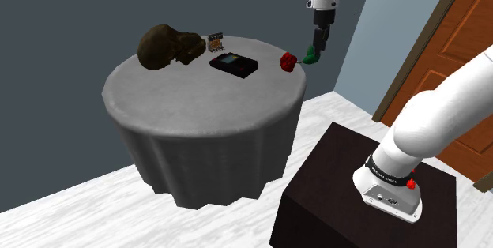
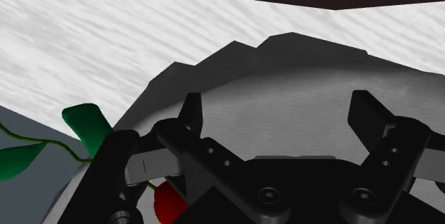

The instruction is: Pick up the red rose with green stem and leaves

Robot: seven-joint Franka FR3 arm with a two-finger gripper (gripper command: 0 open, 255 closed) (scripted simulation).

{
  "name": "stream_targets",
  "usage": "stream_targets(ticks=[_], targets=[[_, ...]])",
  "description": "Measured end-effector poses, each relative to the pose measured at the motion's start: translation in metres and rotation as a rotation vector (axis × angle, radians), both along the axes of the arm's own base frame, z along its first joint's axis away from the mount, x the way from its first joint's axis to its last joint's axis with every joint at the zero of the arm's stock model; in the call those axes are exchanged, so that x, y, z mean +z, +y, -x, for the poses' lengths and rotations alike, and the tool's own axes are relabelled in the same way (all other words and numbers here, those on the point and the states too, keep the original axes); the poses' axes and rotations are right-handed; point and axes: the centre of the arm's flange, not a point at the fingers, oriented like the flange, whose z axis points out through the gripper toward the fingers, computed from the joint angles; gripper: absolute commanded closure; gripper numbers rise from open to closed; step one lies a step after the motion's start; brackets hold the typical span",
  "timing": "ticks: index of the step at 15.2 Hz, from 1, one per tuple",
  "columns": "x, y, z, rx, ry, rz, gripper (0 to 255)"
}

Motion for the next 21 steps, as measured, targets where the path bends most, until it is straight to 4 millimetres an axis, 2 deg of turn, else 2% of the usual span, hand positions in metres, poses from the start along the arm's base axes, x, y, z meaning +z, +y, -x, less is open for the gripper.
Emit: stream_targets(ticks=[9, 13, 15, 21], targets=[[-0.037, -0.106, -0.057, -0.02, 0.017, -0.06, 0], [-0.056, -0.146, -0.084, -0.028, 0.026, -0.085, 0], [-0.069, -0.153, -0.089, -0.028, 0.027, -0.09, 0], [-0.101, -0.155, -0.089, -0.028, 0.027, -0.091, 0]])
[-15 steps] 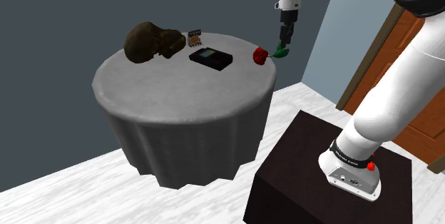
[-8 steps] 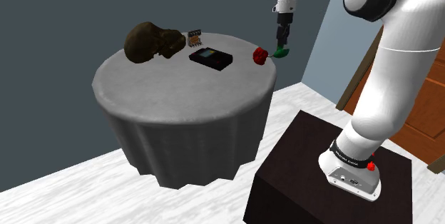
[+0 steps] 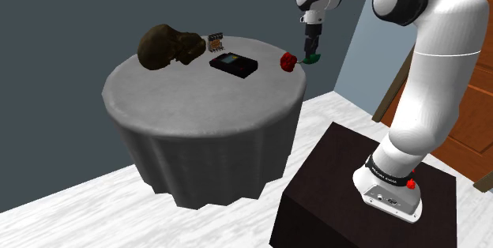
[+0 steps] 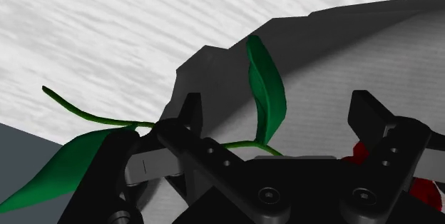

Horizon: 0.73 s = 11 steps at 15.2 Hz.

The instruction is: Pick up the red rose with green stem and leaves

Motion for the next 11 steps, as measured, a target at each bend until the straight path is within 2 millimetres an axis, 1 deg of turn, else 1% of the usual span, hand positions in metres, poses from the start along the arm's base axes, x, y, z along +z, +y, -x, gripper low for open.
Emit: stream_targets(ticks=[1, 11], targets=[[-0.0021, 0.0002, -0.0002, 0.0, 0.0, 0.0, 255], [-0.0035, -0.0001, -0.0002, -0.001, -0.001, 0.001, 255]])
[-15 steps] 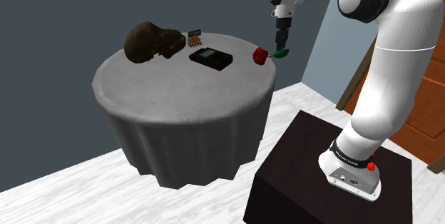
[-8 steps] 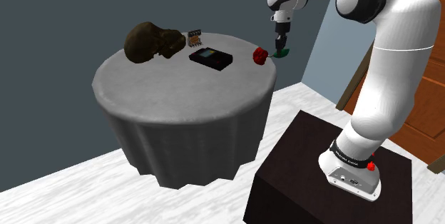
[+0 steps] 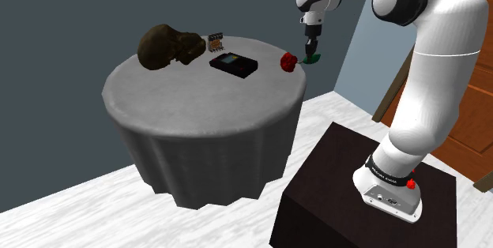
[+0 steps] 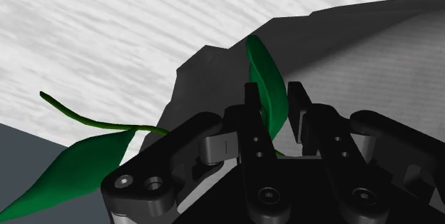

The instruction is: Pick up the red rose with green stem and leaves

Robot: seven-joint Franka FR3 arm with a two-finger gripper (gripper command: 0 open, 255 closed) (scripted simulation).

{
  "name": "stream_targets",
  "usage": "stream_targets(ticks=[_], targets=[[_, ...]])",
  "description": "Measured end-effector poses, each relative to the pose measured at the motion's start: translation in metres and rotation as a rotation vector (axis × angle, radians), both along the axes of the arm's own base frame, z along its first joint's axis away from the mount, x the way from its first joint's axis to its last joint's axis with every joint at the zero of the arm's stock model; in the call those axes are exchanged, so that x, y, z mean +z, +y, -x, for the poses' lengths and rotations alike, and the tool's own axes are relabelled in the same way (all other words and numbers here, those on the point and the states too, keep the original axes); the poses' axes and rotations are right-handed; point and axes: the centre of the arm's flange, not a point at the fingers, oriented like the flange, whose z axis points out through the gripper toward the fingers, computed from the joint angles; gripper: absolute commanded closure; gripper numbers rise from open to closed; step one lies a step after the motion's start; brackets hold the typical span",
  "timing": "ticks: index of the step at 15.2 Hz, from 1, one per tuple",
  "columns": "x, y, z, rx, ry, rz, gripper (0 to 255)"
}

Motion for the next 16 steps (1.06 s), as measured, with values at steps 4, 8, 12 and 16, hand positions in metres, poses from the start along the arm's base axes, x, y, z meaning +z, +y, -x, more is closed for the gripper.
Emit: stream_targets(ticks=[4, 8, 12, 16], targets=[[0.016, 0.002, 0.0, 0.001, 0.0, 0.0, 255], [0.037, 0.001, -0.001, 0.001, 0.0, 0.0, 255], [0.057, 0.0, 0.0, 0.001, 0.0, 0.0, 255], [0.076, 0.0, 0.0, 0.001, 0.0, 0.0, 255]])
